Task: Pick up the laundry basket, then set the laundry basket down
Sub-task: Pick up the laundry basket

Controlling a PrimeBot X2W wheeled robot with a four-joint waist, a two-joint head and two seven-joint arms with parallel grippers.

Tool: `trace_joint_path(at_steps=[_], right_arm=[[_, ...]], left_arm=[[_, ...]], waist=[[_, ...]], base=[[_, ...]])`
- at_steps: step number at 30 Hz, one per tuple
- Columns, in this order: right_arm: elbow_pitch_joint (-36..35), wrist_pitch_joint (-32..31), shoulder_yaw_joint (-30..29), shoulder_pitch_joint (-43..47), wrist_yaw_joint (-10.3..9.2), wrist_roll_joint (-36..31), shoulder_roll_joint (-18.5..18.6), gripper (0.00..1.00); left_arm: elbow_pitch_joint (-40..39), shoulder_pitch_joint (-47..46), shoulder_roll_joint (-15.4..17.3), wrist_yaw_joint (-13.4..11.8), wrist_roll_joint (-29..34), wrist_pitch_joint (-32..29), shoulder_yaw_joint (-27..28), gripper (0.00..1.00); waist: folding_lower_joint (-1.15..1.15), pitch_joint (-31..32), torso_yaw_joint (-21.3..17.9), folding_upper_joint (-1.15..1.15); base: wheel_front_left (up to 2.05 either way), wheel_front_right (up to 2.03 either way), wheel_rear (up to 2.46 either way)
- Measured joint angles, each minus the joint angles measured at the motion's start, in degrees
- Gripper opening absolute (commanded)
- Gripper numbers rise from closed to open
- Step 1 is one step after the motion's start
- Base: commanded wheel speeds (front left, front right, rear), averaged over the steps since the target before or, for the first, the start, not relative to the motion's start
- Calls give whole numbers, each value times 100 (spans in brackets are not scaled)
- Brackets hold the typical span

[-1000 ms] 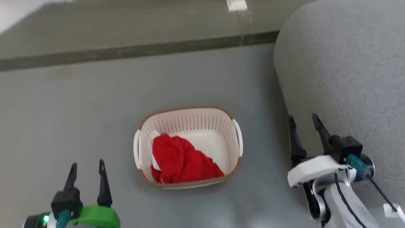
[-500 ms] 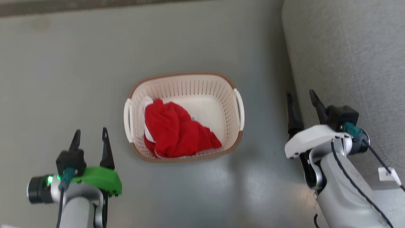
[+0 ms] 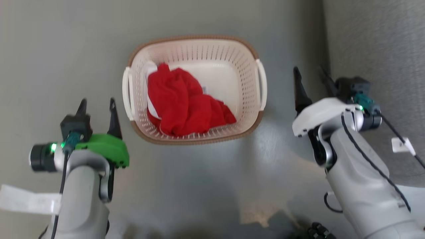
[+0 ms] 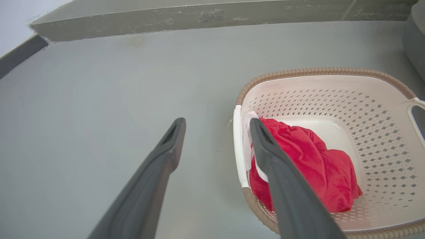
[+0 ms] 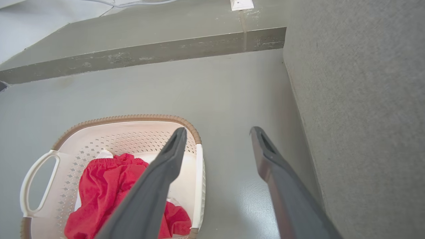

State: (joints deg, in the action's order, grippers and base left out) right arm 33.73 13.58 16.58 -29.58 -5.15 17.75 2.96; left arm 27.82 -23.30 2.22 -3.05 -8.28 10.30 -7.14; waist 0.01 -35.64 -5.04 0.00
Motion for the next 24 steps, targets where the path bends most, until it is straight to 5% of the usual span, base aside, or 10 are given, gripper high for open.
trace_joint_path(at_steps=[24], right_arm=[[839, 58, 439, -1489, -7, 328, 57, 100]], left_arm=[[971, -1685, -70, 180, 201, 146, -441, 100]], waist=[[1, -1851, 225, 0]], base=[[0, 0, 0]])
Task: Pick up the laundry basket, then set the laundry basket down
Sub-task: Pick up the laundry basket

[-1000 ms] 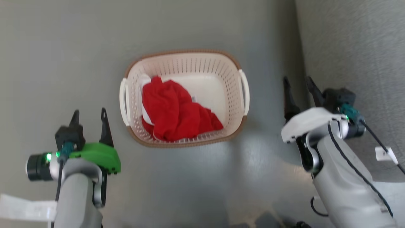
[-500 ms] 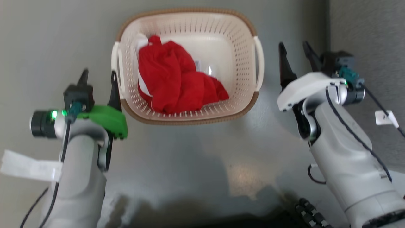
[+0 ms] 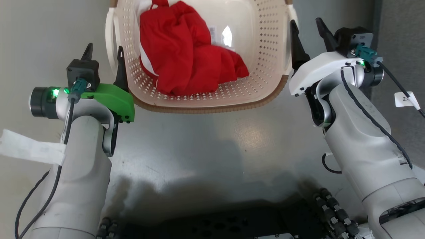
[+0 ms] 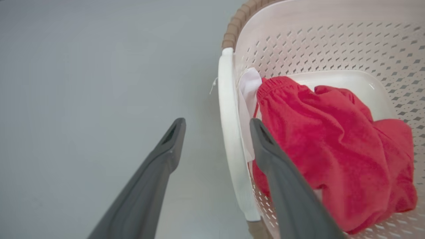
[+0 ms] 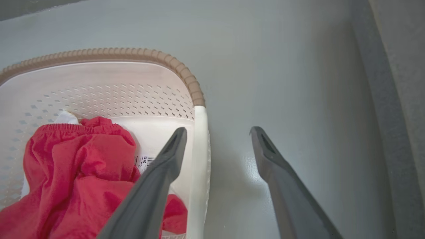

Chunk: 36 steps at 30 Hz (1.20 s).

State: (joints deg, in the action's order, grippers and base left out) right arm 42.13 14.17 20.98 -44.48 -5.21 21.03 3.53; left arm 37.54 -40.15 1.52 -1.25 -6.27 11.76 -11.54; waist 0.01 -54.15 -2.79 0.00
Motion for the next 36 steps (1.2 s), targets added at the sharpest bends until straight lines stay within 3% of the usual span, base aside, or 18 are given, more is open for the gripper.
trace_joint_path(at_steps=[20, 21, 22, 23, 24, 25, 28, 29, 36], right_arm=[[492, 18, 576, -371, 16, 432, 7, 100], [510, 18, 600, -384, 16, 447, 7, 97], [530, 18, 624, -398, 16, 476, 7, 69], [553, 18, 654, -417, 16, 498, 7, 50], [569, 18, 682, -436, 16, 534, 8, 50], [590, 19, 705, -448, 16, 570, 7, 36], [671, 20, 753, -455, 15, 644, 7, 0], [681, 32, 767, -458, 15, 665, 3, 0], [772, 41, 862, -510, 9, 780, -25, 0]], left_arm=[[898, -592, -20, 75, -223, 152, -338, 100], [947, -609, -20, 75, -261, 181, -350, 100], [998, -626, -20, 75, -268, 191, -360, 100], [1022, -643, -21, 75, -283, 191, -372, 95], [1043, -667, -21, 75, -311, 191, -388, 76], [1063, -691, -22, 75, -324, 191, -404, 55], [1166, -749, -32, 75, -371, 199, -480, 13], [1189, -767, -44, 75, -391, 199, -505, 0], [1344, -831, -111, 104, -502, 248, -565, 0]], waist=[[-1, -322, 74, 0], [-1, -327, 75, 0], [-1, -332, 76, 0], [-1, -336, 76, 0], [-1, -339, 76, 0], [-1, -342, 76, 0], [-1, -348, 74, 0], [-1, -348, 73, 0], [-1, -317, 65, 0]], base=[[0, 0, 0], [0, 0, 0], [0, 0, 0], [0, 0, 0], [0, 0, 0], [0, 0, 0], [0, 0, 0], [0, 0, 0], [0, 0, 0]])
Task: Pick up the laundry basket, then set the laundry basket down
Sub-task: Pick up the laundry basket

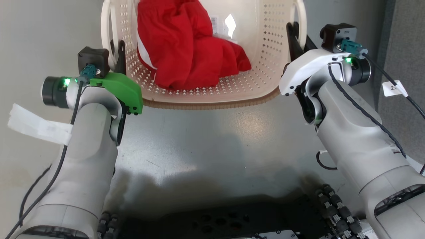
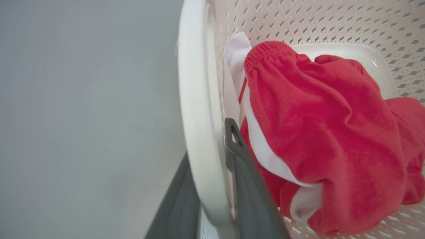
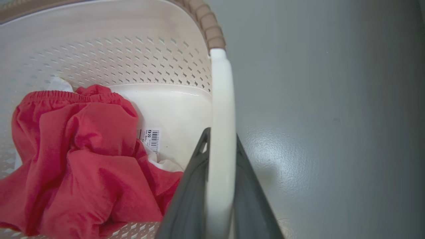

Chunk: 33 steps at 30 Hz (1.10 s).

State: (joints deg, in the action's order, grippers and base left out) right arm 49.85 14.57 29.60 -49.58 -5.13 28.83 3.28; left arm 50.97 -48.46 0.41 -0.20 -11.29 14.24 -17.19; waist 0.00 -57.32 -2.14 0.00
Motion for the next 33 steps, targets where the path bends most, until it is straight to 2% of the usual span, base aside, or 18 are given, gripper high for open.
trace_joint_path(at_steps=[20, 27, 33], right_arm=[[347, -2, 354, 120, 0, 483, -62, 0], [754, -2, 590, 508, 58, 760, -138, 0], [1034, -264, 761, 758, 109, 1015, -194, 0]], left_arm=[[549, 66, -36, -57, -425, 18, -182, 0], [844, 470, -99, -1, -648, 18, -314, 0], [1138, 795, -143, 78, -934, 11, -375, 0]], waist=[[0, 726, -108, 0], [-1, 1170, -137, 0], [-1, 1615, -137, 0]], base=[[0, 0, 0], [0, 0, 0], [0, 0, 0]])
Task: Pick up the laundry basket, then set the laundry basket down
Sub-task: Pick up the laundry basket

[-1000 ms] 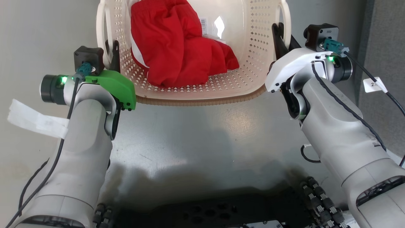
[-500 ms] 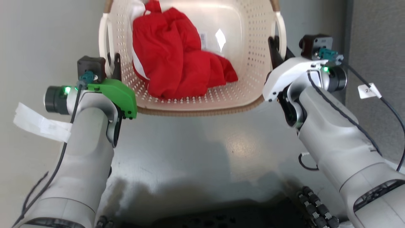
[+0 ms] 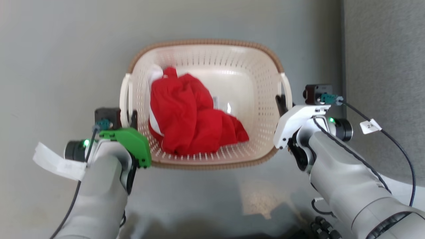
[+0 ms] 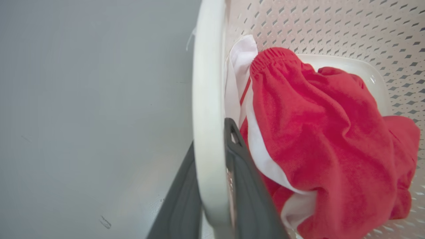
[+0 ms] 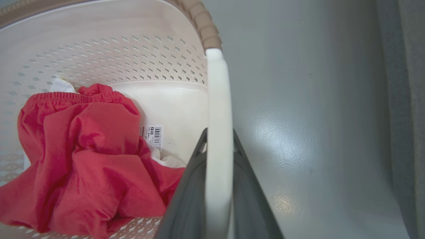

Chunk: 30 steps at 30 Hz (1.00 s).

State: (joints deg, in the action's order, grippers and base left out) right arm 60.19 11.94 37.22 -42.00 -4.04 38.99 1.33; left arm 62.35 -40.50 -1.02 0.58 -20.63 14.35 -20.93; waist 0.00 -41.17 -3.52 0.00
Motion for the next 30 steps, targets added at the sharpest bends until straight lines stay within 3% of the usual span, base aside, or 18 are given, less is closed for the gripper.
trace_joint_path(at_steps=[15, 30], right_arm=[[196, -773, 460, 486, 116, 476, -40, 0], [209, -1196, 974, 1356, 93, 826, -54, 0]], left_arm=[[385, 613, -12, 194, -641, -417, -211, 0], [592, 1513, -21, 247, -1045, -660, -457, 0]], waist=[[0, 1279, 48, 0], [0, 2511, 31, 0]], base=[[0, 0, 0], [0, 0, 0]])
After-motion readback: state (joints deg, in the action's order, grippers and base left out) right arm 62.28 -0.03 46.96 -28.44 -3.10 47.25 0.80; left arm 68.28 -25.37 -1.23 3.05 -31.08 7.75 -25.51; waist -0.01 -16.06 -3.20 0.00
